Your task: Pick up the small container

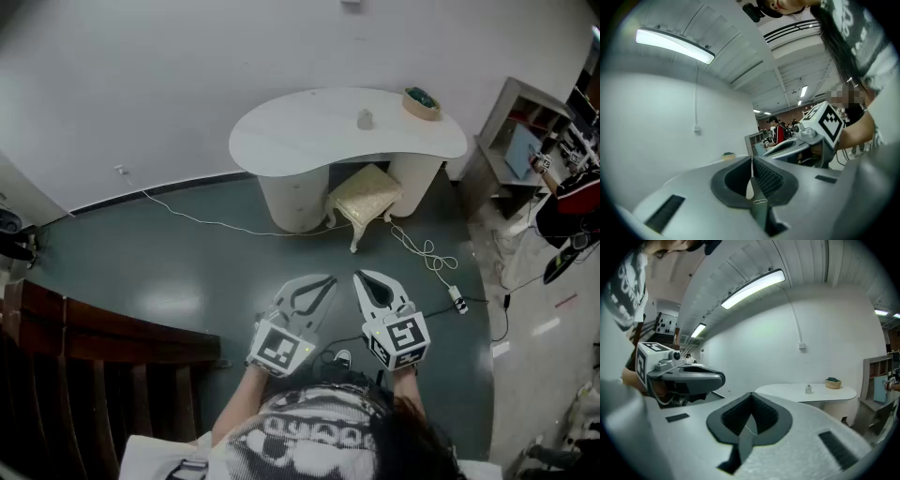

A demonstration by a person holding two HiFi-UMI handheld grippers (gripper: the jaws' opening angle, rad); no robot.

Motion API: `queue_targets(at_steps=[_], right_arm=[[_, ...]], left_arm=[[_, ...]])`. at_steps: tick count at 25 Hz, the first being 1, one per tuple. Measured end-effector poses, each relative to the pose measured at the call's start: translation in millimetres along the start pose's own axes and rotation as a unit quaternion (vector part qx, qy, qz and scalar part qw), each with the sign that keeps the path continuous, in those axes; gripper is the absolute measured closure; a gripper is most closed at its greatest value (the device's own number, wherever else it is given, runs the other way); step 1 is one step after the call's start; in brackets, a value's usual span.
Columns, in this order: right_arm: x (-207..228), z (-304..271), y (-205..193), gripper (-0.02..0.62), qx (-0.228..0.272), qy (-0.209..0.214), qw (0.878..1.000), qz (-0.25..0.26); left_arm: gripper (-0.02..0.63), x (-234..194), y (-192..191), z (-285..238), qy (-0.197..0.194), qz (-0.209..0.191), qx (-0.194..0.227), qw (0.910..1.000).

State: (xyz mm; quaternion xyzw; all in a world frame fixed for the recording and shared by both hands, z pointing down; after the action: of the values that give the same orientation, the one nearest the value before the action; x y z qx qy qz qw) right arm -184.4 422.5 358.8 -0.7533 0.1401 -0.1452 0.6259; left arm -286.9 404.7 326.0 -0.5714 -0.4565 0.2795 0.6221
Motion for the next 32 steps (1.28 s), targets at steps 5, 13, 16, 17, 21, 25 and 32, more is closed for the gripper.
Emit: queue_targets(at_steps=[5,13,16,17,21,25,32], right_arm=[[9.0,8.8,-7.7,0.6,0.002,-0.002,1.0,-0.007],[33.3,33.1,-16.2,0.6,0.008,0.004,1.0,-0.014],[42.7,39.2,-21.2,0.6,0.004,0.011,1.0,-0.017],[45.0,41.2,-23.3,0.6,0.002,0.012,1.0,-0.018],[51.9,45.4,-37.0,0.6,-0.002,0.016,1.0,-0.026],[62.1,40.6,-37.6,0.6,-0.004,0.023,0.999,-0.026],[77.8,31.1,-41.9,0.6,-0.003,0.019,0.999,-0.038]], left_arm=[[0.594,9.9,-3.3,-6.1,0.004,-0.001,-0.003,1.0],[0.594,37.3,-9.8,-28.1,0.016,-0.009,-0.003,0.9998],[0.594,46.8,-8.5,-36.2,0.017,-0.007,-0.009,0.9998],[0.594,49.5,-4.9,-37.2,0.017,-0.007,-0.013,0.9997],[0.594,58.9,-9.0,-40.0,0.017,-0.009,-0.03,0.9994],[0.594,55.9,-8.5,-48.4,0.025,-0.009,-0.03,0.9992],[0.594,49.0,-19.0,-69.2,0.016,-0.005,-0.041,0.999]])
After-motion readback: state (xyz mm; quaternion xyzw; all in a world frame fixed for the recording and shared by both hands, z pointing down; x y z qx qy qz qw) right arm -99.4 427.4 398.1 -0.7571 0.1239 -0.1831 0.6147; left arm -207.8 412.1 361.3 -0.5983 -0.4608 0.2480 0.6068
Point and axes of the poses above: the fingertips, and each gripper's own axes: z backward along the fingers, x to its right, y out of its top, the point moved 5 cm from there along z, backward along the fingers, and after that the axes turned 5 degrees about y, right-handed, at the moved point
